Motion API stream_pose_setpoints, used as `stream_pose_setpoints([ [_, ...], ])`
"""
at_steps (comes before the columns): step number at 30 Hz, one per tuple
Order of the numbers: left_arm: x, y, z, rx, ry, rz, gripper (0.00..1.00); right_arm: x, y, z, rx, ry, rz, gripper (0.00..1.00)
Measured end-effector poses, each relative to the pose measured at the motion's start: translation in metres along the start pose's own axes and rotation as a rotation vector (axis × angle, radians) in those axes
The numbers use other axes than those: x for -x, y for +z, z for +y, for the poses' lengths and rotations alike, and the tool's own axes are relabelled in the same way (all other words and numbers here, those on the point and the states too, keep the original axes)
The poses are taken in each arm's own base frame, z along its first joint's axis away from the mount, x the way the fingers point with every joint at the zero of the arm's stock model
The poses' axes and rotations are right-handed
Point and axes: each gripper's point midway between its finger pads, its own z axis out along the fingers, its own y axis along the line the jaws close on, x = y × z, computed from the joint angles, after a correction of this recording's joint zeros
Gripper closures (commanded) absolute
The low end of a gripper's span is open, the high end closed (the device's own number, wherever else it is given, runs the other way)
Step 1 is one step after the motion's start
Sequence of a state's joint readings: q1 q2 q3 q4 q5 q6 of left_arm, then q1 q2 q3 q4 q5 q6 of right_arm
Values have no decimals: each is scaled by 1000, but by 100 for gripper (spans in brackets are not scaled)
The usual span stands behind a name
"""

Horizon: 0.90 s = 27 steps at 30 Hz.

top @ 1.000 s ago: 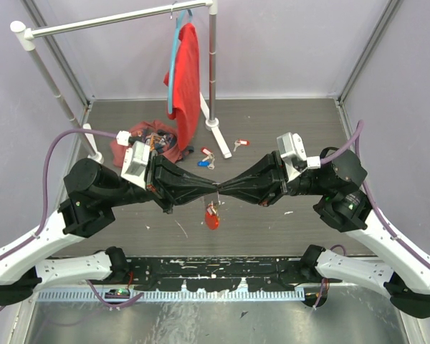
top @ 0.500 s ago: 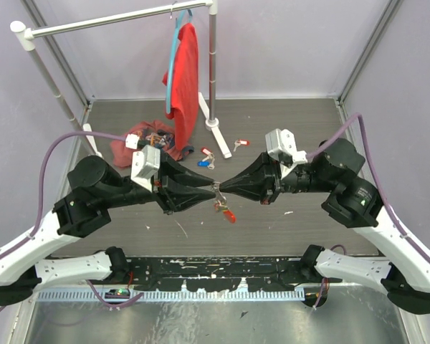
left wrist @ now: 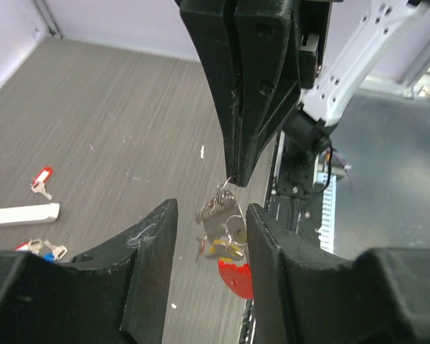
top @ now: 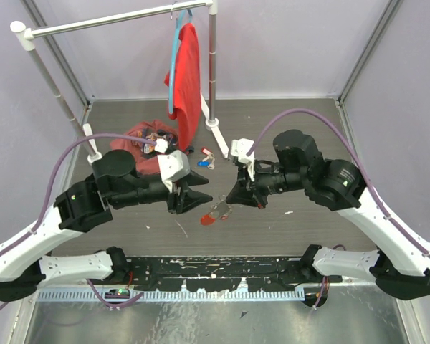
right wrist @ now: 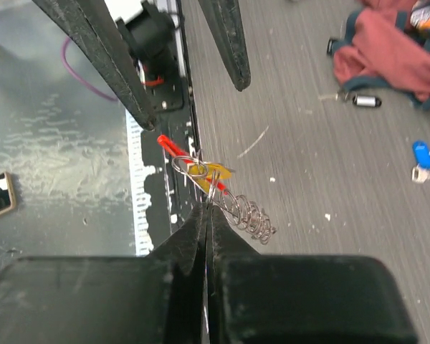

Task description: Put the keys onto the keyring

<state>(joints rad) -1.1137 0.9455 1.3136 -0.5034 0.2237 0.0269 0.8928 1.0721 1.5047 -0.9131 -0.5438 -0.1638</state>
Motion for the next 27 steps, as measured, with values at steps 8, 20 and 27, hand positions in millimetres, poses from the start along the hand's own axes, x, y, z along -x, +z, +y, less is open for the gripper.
stream_pose_setpoints([
  [8, -31, 16, -6, -70, 28, 119, 56, -20, 0, 3, 32, 6, 99, 99],
  [20, -40, 23, -22, -183, 36, 162, 65, -17, 0, 14, 98, -31, 82, 99],
  [27, -37, 21, -23, -188, 28, 148, 66, -10, -7, 19, 102, -59, 44, 99],
])
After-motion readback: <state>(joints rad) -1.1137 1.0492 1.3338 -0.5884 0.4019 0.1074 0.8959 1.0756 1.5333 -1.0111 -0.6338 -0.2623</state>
